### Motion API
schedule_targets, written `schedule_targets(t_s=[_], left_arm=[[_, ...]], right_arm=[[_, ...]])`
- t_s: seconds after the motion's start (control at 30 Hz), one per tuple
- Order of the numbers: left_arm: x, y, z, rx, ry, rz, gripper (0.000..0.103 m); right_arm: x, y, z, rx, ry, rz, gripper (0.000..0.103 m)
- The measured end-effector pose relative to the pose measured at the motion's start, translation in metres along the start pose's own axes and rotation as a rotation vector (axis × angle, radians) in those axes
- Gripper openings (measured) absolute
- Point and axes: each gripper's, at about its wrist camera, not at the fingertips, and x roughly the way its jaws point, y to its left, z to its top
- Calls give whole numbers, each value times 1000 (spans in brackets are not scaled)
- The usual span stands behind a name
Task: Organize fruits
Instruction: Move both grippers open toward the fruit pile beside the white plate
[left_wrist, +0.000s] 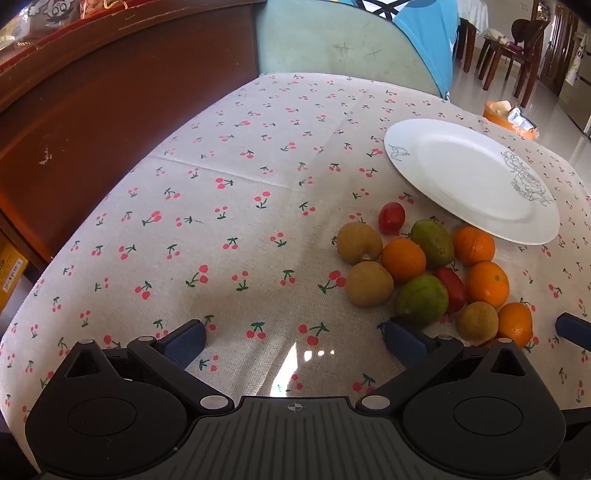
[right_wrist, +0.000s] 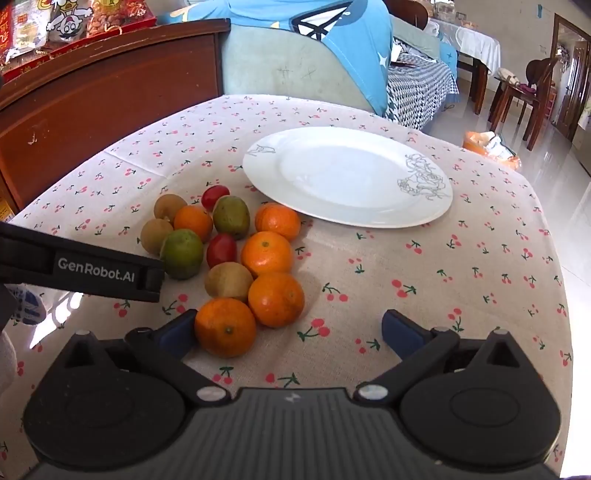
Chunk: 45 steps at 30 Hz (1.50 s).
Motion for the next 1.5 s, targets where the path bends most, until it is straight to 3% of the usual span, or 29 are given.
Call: schedule_targets(t_s=[0.2,0.33,0.43,0.6,0.77,0.97,1.5], left_arm=[[-5,-2,-3,1,26,-1,103],[-11,-2,-5,-4,61,23,103],[-18,-1,-8,0,61,52,103],[-32,2,-7,-28,57,28,103],[-40,-4,-11,0,60,39,103],[-41,-10,-14,38,43,104,103],[-38,-8,-13,7,57,78,103]], right_arm=[[-8,-4,1,29,77,7,102],[-19,-13,4,115,95,28,102],[-26,-19,6,162,78,5,102],[-25,-27,7,213,118,-42,102],[-22,-30,8,216,129,-89,102],[-17,-26,10,198,149,-114,102],[-11,-23,13,199,172,-131,102]])
